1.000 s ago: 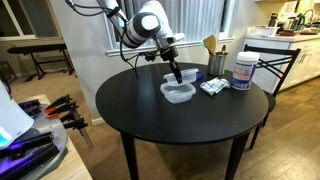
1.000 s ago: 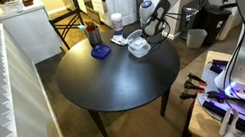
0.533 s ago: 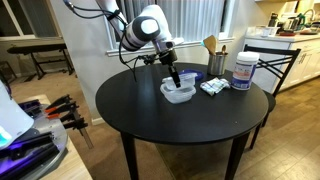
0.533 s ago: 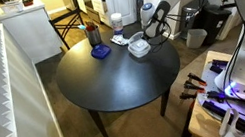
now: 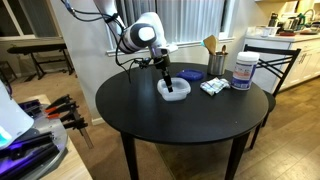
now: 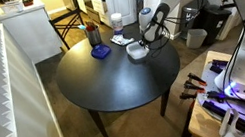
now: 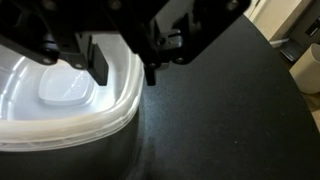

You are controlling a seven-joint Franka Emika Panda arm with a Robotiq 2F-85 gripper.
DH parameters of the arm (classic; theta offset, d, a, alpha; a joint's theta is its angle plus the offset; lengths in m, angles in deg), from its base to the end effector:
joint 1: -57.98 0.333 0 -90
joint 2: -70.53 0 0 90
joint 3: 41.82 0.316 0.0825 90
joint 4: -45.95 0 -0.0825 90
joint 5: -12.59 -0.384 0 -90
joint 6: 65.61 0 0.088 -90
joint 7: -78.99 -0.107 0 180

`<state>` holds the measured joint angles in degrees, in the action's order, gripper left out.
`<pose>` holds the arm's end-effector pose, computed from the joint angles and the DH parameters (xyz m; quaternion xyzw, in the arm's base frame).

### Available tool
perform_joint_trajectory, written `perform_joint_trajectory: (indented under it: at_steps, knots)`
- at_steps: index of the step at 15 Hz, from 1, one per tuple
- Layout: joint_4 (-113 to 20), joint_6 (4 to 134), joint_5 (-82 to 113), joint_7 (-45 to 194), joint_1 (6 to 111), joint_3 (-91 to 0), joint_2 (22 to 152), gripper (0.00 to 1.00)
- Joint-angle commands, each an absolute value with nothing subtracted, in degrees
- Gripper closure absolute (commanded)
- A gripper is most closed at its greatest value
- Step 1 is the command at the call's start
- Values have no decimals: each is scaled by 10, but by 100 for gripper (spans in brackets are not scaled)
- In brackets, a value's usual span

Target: Stack the clear bowls together.

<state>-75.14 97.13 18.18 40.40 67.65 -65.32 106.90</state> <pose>0.5678 -0.1374 0.1448 0.9230 -0.3549 0.0926 0.1166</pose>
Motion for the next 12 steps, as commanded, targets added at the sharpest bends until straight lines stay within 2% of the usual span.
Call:
perform_joint_trajectory:
  at_steps: [1, 5, 12]
  knots:
    - [-769, 965, 172, 424, 667, -643, 1056, 24]
    - [-782, 966, 178, 418, 675, -654, 1042, 2]
    - [-805, 975, 180, 418, 680, -652, 1019, 0]
